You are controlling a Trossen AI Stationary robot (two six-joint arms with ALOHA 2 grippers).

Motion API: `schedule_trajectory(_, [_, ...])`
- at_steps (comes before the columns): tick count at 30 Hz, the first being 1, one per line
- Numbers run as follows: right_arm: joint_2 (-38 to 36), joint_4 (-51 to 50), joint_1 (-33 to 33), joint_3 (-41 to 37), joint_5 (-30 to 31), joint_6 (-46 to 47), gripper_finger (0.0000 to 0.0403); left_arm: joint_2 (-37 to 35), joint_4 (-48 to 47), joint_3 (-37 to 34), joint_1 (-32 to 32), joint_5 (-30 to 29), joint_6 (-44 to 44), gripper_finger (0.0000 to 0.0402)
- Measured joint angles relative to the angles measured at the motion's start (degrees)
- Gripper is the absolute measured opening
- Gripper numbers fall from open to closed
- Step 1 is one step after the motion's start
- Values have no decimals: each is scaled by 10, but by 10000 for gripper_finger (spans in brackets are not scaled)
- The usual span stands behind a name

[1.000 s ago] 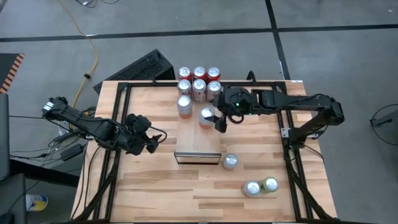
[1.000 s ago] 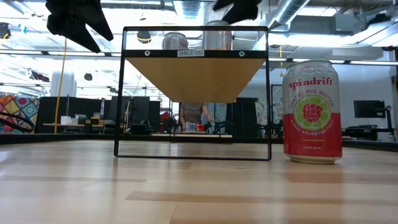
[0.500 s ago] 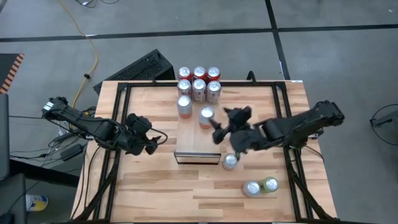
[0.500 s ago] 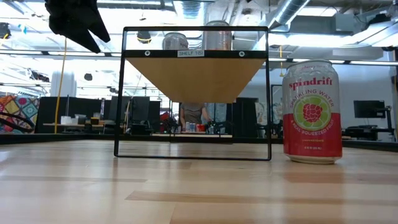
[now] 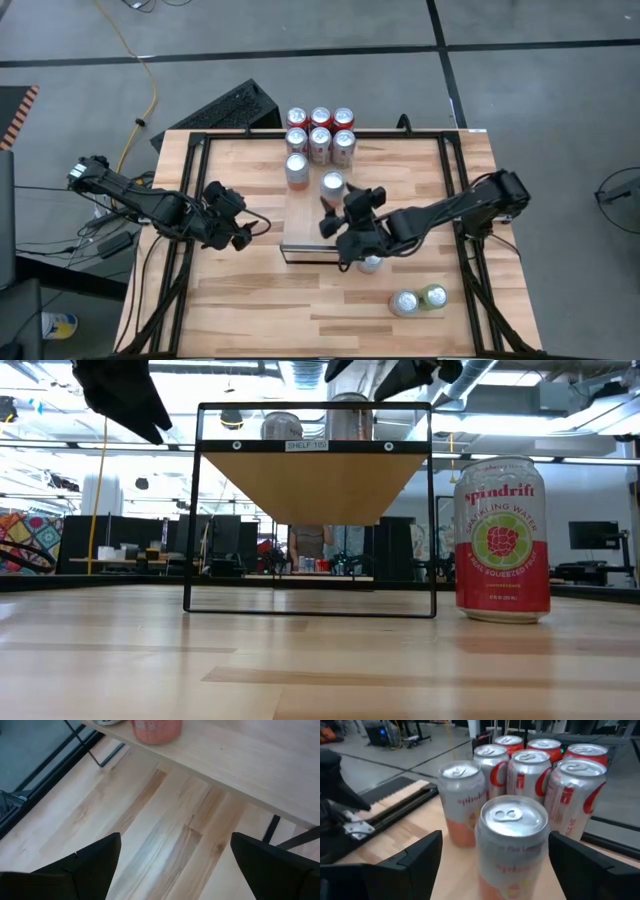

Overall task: Place canned beverage on shelf
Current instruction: Put the left orange-white soda can on the shelf aligned with the other orange-white soda can

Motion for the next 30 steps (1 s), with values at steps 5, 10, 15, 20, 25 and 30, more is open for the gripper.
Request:
schedule_trajectory(5, [0, -1, -20, 0, 7, -14, 338, 0, 0, 0, 0, 0, 3, 363])
schedule_trajectory(10, [0, 3, -49, 0, -60, -47, 338, 0, 0, 0, 0, 0, 11, 363])
schedule_trajectory(15, [0, 3, -65, 0, -84, -51, 339, 0, 0, 0, 0, -1, 11, 363])
schedule_trajectory(20, [0, 1, -76, 0, -84, -51, 338, 0, -1, 0, 0, -5, 11, 363])
schedule_trajectory(25, [10, 7, -82, 0, -87, -51, 332, 0, -6, 0, 0, -7, 10, 363])
schedule_trajectory(30, [25, 26, -94, 2, -134, -43, 310, 0, -10, 0, 0, -7, 10, 363])
